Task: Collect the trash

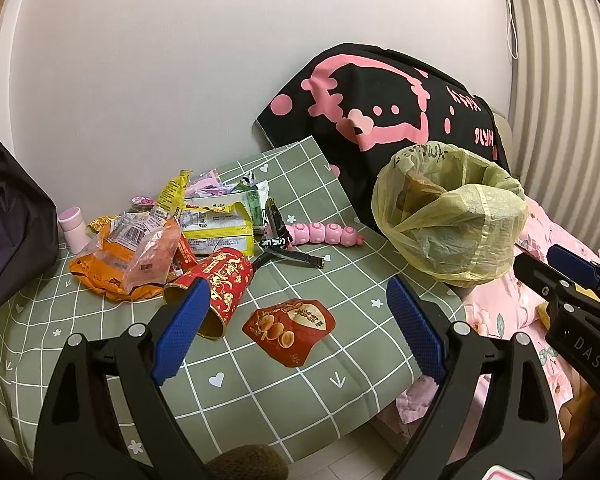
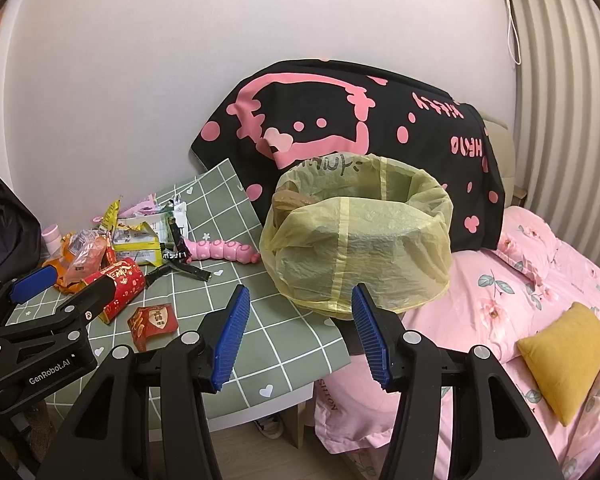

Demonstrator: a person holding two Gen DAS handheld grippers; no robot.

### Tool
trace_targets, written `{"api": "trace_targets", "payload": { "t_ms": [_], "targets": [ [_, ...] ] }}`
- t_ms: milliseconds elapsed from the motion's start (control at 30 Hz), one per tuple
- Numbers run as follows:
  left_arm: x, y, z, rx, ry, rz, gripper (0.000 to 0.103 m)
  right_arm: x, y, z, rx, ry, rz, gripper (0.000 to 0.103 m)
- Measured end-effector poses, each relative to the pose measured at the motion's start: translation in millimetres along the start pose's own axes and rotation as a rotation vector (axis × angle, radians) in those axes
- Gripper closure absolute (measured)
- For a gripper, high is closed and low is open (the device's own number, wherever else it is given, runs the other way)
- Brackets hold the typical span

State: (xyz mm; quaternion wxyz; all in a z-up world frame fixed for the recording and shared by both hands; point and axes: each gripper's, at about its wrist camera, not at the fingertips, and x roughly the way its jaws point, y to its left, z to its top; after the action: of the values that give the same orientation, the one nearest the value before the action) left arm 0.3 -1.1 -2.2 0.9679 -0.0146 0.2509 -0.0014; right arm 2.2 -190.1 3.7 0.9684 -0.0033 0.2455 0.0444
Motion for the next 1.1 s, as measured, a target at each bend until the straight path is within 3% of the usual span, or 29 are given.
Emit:
{"api": "trace_targets", "payload": {
  "t_ms": [1100],
  "targets": [
    [-0.5, 0.3, 1.3, -0.001, -0.002, 0.000, 0.018, 0.4, -0.9, -0.3, 0.002, -0.003, -0.001, 0.053]
  ]
}}
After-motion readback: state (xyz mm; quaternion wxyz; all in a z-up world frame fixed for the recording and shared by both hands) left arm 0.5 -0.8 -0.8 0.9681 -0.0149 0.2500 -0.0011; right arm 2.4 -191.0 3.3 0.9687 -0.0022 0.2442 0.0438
